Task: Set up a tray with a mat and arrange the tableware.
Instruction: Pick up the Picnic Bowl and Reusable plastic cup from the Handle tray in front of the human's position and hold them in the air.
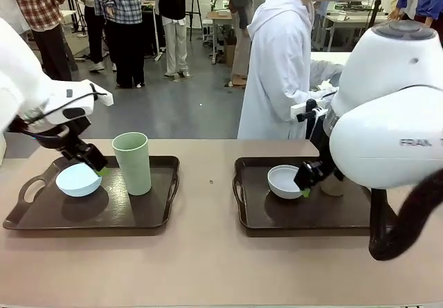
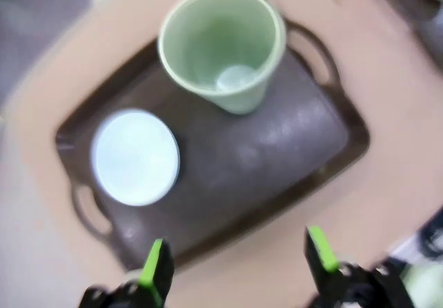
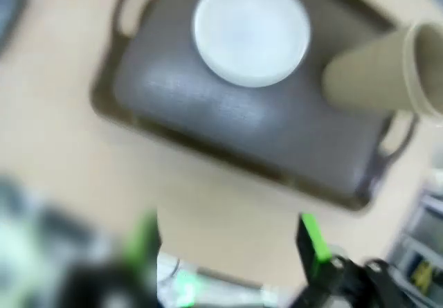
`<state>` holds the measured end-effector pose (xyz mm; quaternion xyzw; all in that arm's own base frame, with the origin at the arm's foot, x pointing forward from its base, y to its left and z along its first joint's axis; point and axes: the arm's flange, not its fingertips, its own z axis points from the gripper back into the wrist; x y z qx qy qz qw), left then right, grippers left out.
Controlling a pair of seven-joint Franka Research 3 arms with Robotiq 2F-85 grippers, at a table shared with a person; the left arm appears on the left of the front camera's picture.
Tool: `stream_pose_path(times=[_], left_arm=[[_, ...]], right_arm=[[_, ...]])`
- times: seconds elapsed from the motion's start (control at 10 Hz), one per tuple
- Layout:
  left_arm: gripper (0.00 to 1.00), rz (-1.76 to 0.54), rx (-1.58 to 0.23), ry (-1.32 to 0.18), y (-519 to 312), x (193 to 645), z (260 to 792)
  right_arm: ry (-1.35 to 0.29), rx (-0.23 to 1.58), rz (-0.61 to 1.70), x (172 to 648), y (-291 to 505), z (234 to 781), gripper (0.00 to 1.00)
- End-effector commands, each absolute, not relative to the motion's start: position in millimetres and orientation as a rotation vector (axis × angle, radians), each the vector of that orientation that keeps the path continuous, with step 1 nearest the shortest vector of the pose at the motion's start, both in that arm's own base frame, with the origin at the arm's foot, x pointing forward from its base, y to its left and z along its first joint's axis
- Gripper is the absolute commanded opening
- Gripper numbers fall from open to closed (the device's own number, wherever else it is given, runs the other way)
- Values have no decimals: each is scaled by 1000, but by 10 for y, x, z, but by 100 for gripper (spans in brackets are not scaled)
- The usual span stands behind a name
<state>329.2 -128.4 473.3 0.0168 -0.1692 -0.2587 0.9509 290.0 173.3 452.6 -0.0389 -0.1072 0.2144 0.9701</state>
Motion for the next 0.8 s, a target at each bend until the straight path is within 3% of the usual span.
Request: stream_pose_path(times=[0.0,0.2,0.3,0.6,0.7], left_arm=[[100,-491,-62,-266,-1062,2349,4577],[100,-485,-66,-237,-981,2092,4434],[100,-526,-40,-244,-1271,2785,5008],[100,-525,-56,-228,-1249,2637,5090],[100,-608,-203,-182,-1177,2728,5201]], right_arm=[[-102,-55,400,1979,1406,4157,100],[-118,-91,360,1705,1326,4077,100],[-87,-85,420,2431,1722,4664,100],[-80,-91,405,2275,1706,4752,100],[-67,26,423,2434,1622,4833,100]])
